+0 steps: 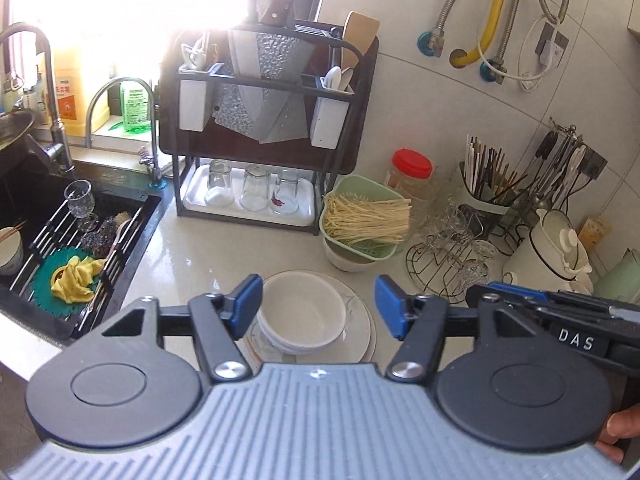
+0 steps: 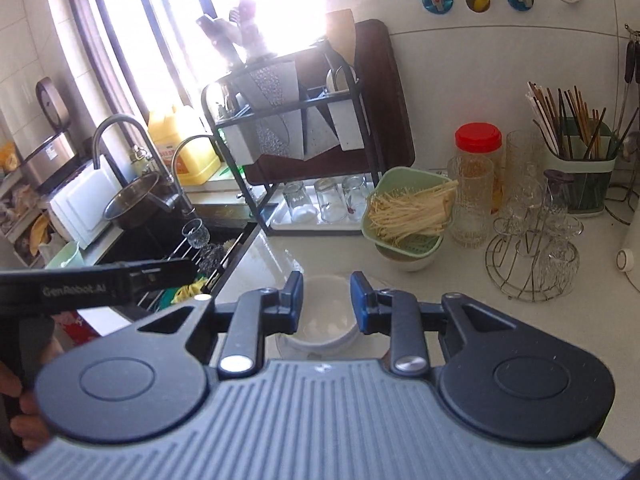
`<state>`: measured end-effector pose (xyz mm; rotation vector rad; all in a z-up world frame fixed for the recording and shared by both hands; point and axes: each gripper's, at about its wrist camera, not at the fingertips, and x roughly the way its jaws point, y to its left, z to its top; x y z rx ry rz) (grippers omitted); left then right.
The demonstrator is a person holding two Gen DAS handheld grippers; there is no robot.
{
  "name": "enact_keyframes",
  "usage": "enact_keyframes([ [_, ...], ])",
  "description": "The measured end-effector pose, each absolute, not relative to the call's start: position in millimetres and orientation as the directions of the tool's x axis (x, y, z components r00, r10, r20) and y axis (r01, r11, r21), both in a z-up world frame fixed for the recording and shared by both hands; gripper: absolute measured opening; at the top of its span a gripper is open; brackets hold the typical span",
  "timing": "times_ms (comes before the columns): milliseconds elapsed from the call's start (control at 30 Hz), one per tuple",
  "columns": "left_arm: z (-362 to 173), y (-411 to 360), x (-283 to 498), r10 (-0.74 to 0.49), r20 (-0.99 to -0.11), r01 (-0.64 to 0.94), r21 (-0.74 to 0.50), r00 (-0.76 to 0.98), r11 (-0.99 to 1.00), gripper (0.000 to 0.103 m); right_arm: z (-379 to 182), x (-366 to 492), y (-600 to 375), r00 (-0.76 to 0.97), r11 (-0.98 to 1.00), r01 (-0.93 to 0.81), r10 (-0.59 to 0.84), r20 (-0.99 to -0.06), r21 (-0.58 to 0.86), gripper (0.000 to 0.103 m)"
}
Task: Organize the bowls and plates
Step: 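Open both grippers to release the bowls on the plates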
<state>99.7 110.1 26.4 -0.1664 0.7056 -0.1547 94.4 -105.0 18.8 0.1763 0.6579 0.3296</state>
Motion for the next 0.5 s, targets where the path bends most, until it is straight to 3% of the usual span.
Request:
enact_keyframes([
  [100, 25, 111, 92, -0.172, -0.645, 0.060, -0.191, 0.745, 0.980, 0.075, 15, 84, -104, 0.736, 0.933, -0.255, 0.359, -0.574, 0.256, 0.030],
  [167, 25, 109, 86, -0.153, -0.647, 0.049, -0.175, 0.747, 0.983, 0.087, 13, 79, -103, 0.736, 0.933, -0.257, 0.357, -0.575, 0.251, 0.030],
  [333, 21, 103, 72, -0.120, -0.659, 0.030, -0.147, 0.742, 0.989, 0.095, 8, 66, -107, 0.734, 0.938, -0.246, 0.344, -0.585, 0.242, 0.034],
  [433, 15, 101, 62, -0.103, -0.673, 0.014, -0.137, 0.733, 0.991, 0.096, 5, 58, -111, 0.743, 0.942, -0.238, 0.333, -0.581, 0.235, 0.049],
  [500, 13, 100, 56, -0.105, -0.675, 0.011, -0.141, 0.730, 0.990, 0.097, 4, 52, -112, 0.742, 0.941, -0.256, 0.339, -0.579, 0.223, 0.070],
])
